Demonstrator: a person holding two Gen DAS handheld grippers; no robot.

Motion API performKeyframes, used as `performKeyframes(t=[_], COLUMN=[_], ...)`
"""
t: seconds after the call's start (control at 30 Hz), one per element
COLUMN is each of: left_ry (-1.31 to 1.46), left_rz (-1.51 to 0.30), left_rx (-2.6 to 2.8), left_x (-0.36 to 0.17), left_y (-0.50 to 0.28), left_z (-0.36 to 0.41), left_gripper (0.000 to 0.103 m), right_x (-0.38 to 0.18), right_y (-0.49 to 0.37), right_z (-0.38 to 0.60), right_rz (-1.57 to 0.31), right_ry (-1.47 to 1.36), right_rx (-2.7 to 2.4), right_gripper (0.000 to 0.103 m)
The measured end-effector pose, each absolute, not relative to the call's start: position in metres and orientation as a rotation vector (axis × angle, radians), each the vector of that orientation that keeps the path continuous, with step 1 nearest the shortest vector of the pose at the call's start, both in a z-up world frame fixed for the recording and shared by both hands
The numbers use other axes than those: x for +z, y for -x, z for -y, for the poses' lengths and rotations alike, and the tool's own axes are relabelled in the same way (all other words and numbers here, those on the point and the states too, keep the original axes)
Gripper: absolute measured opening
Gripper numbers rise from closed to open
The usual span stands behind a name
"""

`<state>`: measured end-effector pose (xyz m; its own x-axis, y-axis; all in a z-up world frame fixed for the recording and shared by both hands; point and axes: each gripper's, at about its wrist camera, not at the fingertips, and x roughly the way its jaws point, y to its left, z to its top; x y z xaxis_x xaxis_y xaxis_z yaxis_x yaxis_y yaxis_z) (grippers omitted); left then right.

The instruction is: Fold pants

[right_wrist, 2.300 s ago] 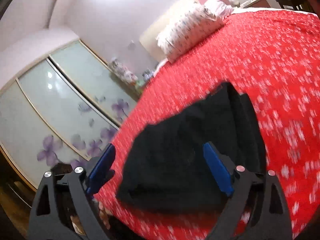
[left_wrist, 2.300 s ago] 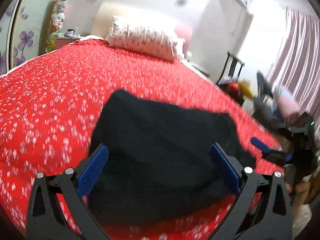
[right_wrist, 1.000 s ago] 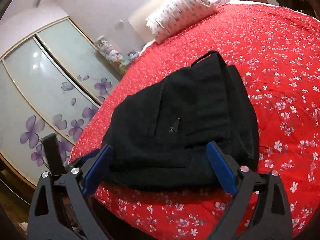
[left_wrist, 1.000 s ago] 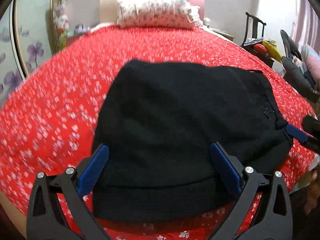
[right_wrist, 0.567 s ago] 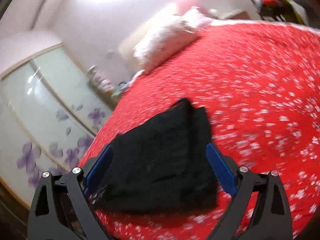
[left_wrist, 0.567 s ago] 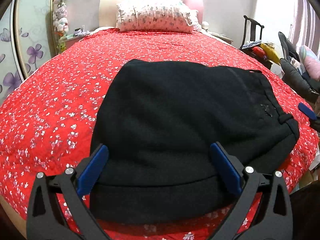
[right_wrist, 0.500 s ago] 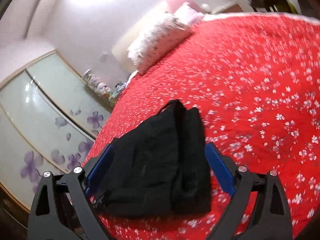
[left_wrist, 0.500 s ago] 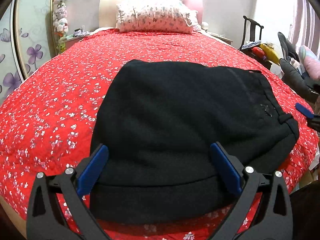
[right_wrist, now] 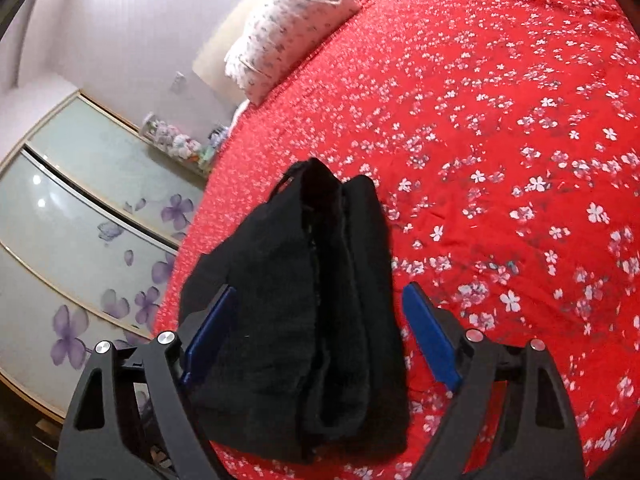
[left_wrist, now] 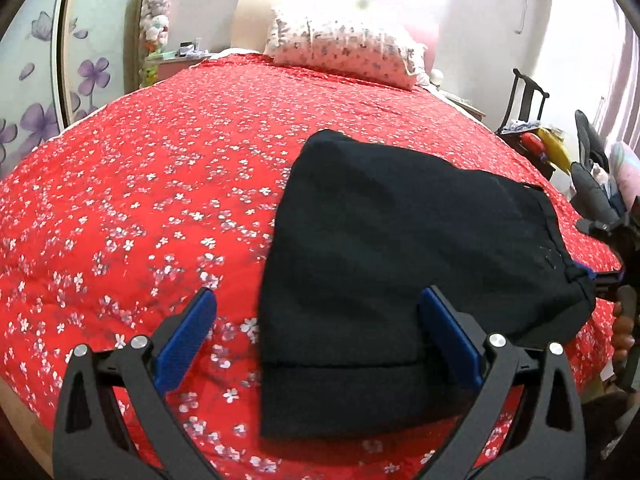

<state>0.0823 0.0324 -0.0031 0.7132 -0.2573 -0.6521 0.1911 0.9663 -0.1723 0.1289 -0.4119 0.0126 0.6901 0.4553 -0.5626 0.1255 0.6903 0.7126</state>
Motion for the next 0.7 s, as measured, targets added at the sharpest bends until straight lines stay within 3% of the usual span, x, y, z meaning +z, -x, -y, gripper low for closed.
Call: performKeyframes(t=[0.7], left_ry=[0.026], left_rz=[-0.706], left_rx=[-0.216], left_x=[-0.004], left_y=[-0.079], left_z=[-0.022], left_gripper=[0.101], right_x=[0.013], right_y=[-0.146], right_z=[0.389], right_rz=[-0.851], right_ry=[-0.702], right_rx=[0.288], right_gripper=[0.087])
